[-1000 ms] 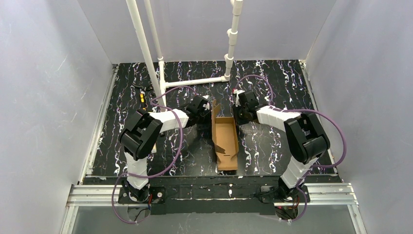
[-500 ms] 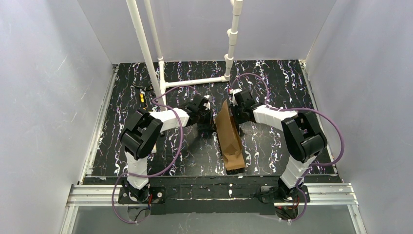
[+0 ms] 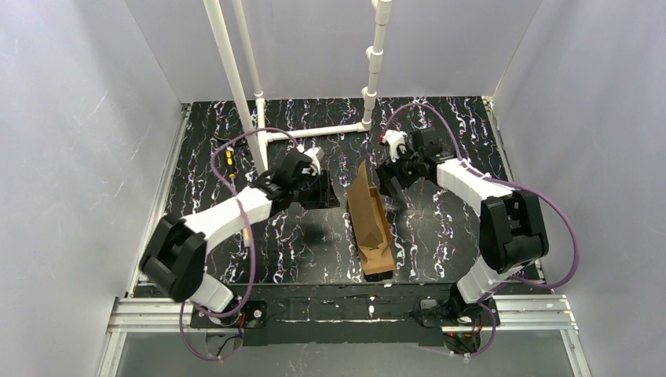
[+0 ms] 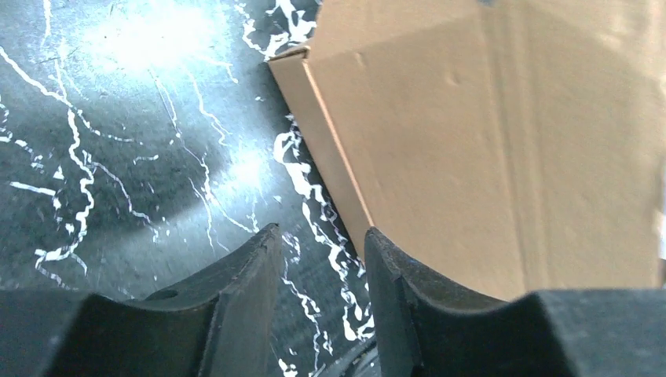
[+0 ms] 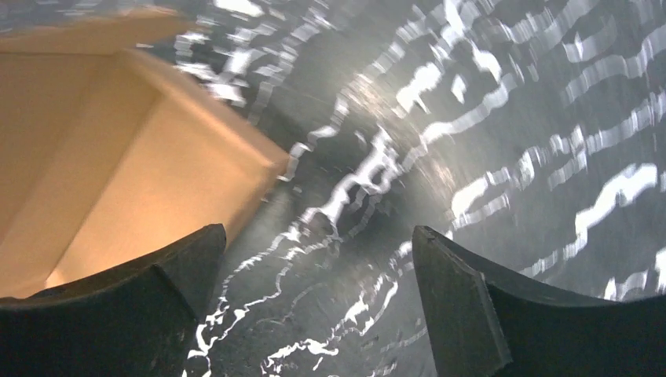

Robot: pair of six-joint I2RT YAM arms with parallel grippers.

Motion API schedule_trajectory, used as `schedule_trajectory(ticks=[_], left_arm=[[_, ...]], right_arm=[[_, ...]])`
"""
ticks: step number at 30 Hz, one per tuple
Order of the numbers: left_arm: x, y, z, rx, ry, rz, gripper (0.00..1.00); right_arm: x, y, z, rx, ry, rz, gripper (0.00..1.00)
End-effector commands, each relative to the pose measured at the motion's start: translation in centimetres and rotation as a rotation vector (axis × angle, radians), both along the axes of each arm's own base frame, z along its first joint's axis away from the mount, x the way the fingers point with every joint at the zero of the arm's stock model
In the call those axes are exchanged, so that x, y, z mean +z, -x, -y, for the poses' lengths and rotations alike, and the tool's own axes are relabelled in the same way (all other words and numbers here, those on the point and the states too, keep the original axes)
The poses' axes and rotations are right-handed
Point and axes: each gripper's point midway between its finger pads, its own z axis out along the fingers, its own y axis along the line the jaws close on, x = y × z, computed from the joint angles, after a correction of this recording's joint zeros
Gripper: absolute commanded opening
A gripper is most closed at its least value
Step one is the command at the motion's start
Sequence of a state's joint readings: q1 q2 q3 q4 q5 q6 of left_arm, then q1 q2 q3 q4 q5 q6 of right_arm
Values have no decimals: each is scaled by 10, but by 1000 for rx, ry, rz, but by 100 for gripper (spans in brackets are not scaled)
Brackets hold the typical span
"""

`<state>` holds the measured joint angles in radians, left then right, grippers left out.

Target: Fold the paper box

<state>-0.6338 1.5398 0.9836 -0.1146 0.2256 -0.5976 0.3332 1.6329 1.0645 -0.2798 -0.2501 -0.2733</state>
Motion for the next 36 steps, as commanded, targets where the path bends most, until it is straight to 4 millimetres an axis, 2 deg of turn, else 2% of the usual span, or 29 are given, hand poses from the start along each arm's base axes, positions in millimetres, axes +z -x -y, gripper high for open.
schedule_trajectory(ticks=[1, 4, 8, 14, 16, 19, 22, 28, 32, 36], left_arm=[[39, 22, -16, -19, 63, 77, 45], [53, 34, -26, -8, 94, 124, 53], [62, 46, -39, 9, 112, 150, 56], [70, 60, -47, 10, 151, 170, 62], [72, 61, -50, 23, 161, 181, 67], [78, 61, -54, 48, 177, 204, 77], [88, 62, -59, 65, 191, 231, 84], [100, 66, -71, 76, 166, 257, 87], [103, 67, -71, 79, 172, 260, 90], [101, 65, -68, 79, 178, 237, 93]], right_arm=[[45, 30, -51, 546, -173, 85, 98], [40, 25, -65, 675, -156, 115, 98], [27, 14, -76, 778, -135, 97, 98], [-5, 21, -84, 863, -88, 56, 93], [-12, 22, -86, 861, -68, 67, 90], [-22, 18, -93, 841, -25, 97, 80], [-22, 9, -98, 799, -23, 138, 61], [-18, -8, -92, 675, 16, 212, 3], [2, -25, -84, 486, 19, 296, 1], [22, -55, -57, 140, 47, 367, 1]])
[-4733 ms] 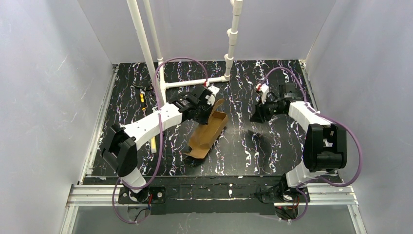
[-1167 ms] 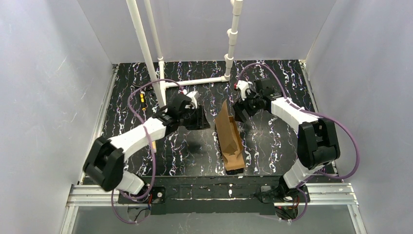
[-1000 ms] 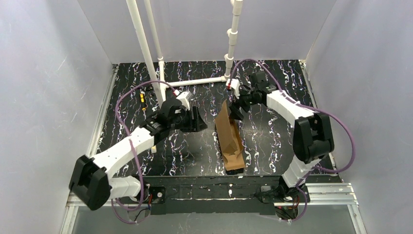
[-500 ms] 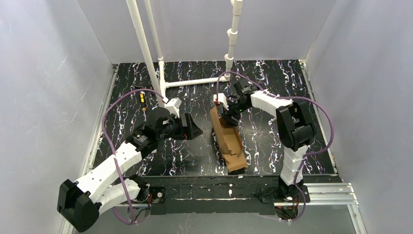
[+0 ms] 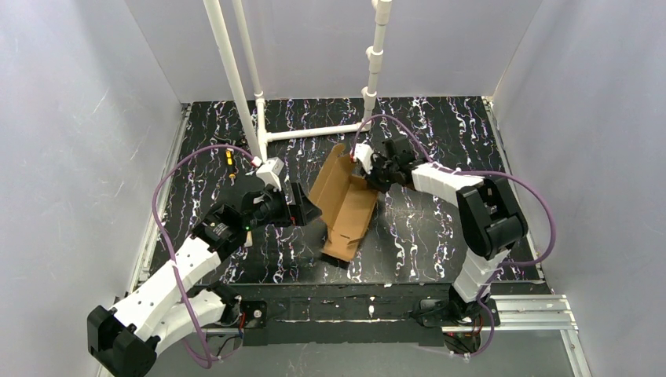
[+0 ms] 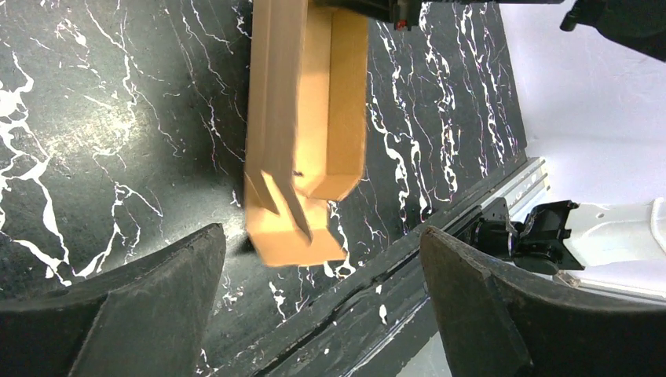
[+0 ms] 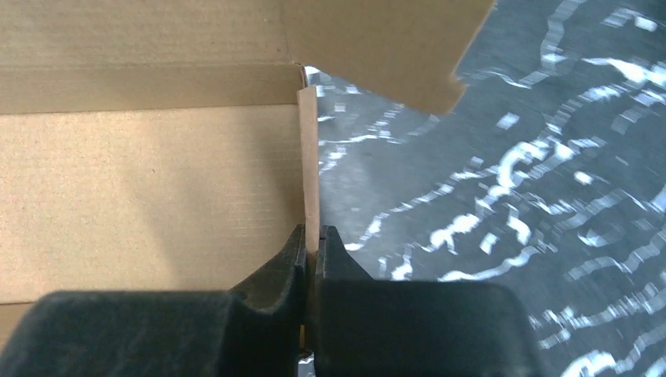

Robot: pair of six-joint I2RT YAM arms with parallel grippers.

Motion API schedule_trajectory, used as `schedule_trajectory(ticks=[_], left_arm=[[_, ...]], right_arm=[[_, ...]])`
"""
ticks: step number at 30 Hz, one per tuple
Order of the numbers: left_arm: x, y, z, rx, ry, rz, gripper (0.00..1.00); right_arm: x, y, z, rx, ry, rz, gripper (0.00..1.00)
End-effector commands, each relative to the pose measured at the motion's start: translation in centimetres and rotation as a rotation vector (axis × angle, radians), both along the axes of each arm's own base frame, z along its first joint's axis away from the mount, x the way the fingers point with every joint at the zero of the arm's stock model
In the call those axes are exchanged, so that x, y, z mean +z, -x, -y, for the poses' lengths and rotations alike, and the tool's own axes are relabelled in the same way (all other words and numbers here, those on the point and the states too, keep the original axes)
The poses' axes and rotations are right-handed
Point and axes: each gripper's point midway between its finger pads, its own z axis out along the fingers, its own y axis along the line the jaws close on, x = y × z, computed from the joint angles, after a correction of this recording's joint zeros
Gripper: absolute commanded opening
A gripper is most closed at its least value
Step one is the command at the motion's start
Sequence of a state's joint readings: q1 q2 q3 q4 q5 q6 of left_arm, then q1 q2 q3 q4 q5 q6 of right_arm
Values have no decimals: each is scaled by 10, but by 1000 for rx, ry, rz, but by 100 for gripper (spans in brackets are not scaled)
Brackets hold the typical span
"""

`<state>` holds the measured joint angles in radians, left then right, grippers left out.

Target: Fold the paper box

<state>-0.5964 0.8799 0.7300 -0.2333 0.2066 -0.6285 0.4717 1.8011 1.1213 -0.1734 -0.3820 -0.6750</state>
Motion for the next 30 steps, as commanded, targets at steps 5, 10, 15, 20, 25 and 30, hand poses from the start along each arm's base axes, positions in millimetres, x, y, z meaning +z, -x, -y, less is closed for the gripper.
schedule_trajectory(ticks=[5, 10, 15, 20, 25, 30], left_arm=[[1, -10, -3, 59, -25, -60, 95], [-28, -13, -18, 203, -94, -204, 94], [-58, -14, -22, 247, -133, -274, 94], [-61, -27, -14, 195, -119, -185, 94], [-63, -46, -16, 199, -118, -113, 89], [-62, -73, -20, 218, -43, -67, 77]], right_arm=[[49, -67, 59, -824, -147, 193, 1], [18, -52, 65, -1012, -188, 34, 18], [-3, -26, 49, -905, -196, -89, 56], [39, -36, 68, -836, -237, 0, 85], [83, -31, 99, -621, -270, 61, 98], [93, 36, 61, -72, -332, -57, 98]])
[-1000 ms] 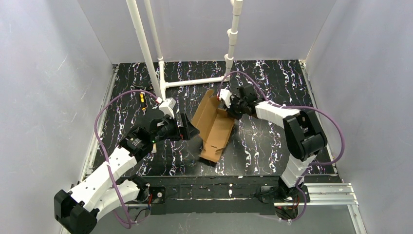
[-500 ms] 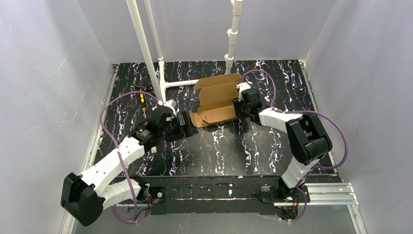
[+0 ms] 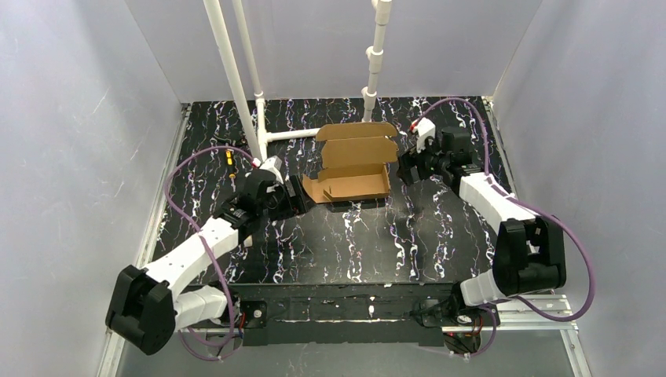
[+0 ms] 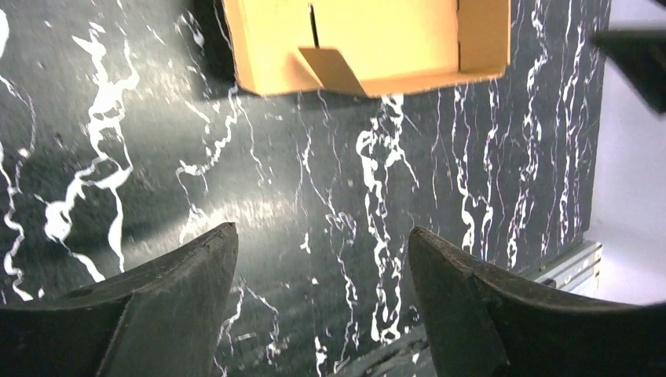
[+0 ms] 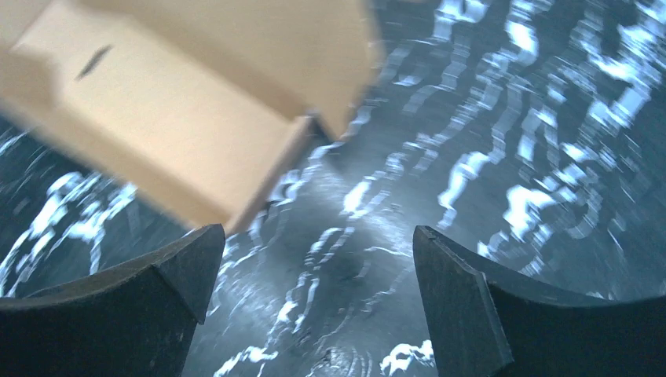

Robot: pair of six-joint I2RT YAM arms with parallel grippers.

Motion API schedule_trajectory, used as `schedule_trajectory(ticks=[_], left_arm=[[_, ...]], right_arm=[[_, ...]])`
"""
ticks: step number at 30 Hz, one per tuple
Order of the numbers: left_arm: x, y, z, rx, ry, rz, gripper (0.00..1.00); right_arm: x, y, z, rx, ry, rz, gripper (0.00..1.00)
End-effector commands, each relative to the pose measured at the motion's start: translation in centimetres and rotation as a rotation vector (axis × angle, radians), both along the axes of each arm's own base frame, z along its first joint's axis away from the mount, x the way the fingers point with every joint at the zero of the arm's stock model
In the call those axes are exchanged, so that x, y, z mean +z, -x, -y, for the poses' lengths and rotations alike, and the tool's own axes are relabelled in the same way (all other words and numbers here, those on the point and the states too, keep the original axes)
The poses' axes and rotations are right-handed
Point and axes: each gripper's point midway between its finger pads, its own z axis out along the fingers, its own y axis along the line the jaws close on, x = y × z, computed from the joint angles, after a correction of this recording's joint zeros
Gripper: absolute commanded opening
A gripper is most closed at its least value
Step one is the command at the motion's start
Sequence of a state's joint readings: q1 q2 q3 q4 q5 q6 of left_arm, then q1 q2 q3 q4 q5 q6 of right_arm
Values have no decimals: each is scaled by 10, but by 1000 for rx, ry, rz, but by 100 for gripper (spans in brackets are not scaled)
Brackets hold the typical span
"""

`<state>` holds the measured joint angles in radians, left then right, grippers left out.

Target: Fold the paper box

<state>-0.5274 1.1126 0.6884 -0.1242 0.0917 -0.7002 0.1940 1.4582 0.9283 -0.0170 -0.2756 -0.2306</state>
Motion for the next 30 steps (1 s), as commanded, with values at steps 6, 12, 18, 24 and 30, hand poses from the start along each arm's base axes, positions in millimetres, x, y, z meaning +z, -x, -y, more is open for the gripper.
schedule_trajectory(ticks=[6, 12, 18, 24, 30], left_arm=[[2, -43, 5, -11, 106, 26, 70], [-24, -46, -7, 84, 58, -35, 73], [-28, -43, -12, 101, 49, -36, 73], [-15, -28, -33, 168, 54, 53, 87], [1, -8, -37, 162, 140, 111, 100]], right_arm=[[-1, 132, -113, 1029, 33, 47, 98], [-24, 117, -143, 1139, 202, 87, 98], [-41, 89, -164, 1166, 292, 116, 95], [-63, 82, -170, 1181, 347, 90, 78], [-69, 81, -168, 1167, 369, 86, 51]])
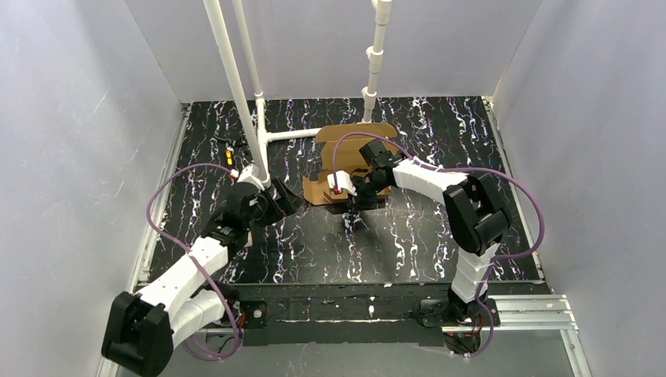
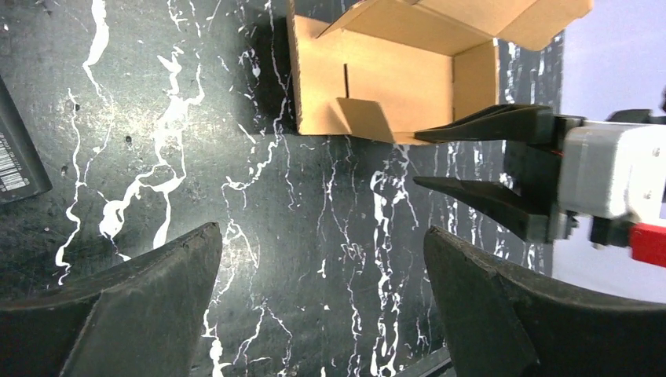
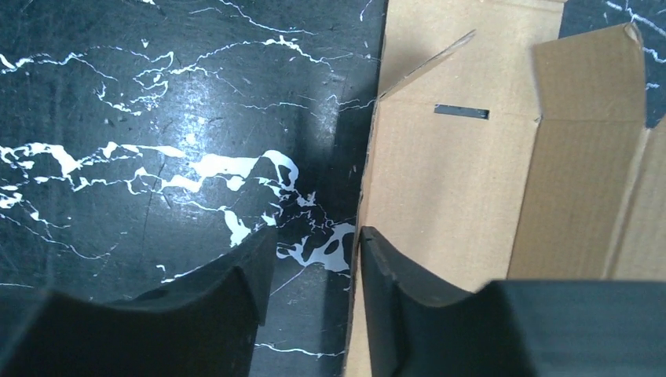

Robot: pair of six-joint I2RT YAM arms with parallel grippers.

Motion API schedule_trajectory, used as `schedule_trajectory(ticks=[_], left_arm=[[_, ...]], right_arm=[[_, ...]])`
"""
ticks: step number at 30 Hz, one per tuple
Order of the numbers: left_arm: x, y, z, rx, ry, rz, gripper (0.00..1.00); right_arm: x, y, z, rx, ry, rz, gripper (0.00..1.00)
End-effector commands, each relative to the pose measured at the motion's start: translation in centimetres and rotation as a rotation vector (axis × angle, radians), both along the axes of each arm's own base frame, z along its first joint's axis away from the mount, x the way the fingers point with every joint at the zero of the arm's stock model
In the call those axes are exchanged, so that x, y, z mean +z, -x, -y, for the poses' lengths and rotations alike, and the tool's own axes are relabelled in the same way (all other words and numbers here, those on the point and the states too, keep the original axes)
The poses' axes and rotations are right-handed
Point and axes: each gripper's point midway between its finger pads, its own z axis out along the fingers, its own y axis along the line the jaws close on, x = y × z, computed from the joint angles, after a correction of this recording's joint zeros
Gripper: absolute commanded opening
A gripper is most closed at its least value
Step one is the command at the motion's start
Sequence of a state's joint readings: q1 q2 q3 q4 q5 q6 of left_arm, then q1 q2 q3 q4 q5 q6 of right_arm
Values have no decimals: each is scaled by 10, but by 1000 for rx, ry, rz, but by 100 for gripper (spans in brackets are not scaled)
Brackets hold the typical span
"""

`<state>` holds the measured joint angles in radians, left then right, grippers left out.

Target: Fold the paper box

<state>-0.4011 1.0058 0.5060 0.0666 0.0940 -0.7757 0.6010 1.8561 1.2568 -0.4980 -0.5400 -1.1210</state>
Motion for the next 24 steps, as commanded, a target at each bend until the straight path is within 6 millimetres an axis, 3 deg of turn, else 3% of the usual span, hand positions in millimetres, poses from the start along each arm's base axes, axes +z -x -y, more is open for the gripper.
schedule_trajectory(ticks=[1, 6, 10, 13, 21, 24], left_arm=[[15, 10, 1, -38, 45, 64, 100], [41, 25, 20, -190, 117, 138, 99], [52, 35, 28, -224, 183, 137, 94], [54, 40, 31, -219, 242, 120, 93], [57, 45, 42, -226, 352, 77, 87], [58, 45, 50, -236, 364, 71, 84]], right_arm=[[13, -10, -6, 11, -15, 70, 46], [9, -1, -1, 5, -17, 65, 19], [14, 18, 2, 9, -50, 25, 1], [23, 40, 5, 21, -89, 8, 1], [19, 101, 18, 74, -133, -73, 1], [17, 112, 22, 91, -134, -85, 1]])
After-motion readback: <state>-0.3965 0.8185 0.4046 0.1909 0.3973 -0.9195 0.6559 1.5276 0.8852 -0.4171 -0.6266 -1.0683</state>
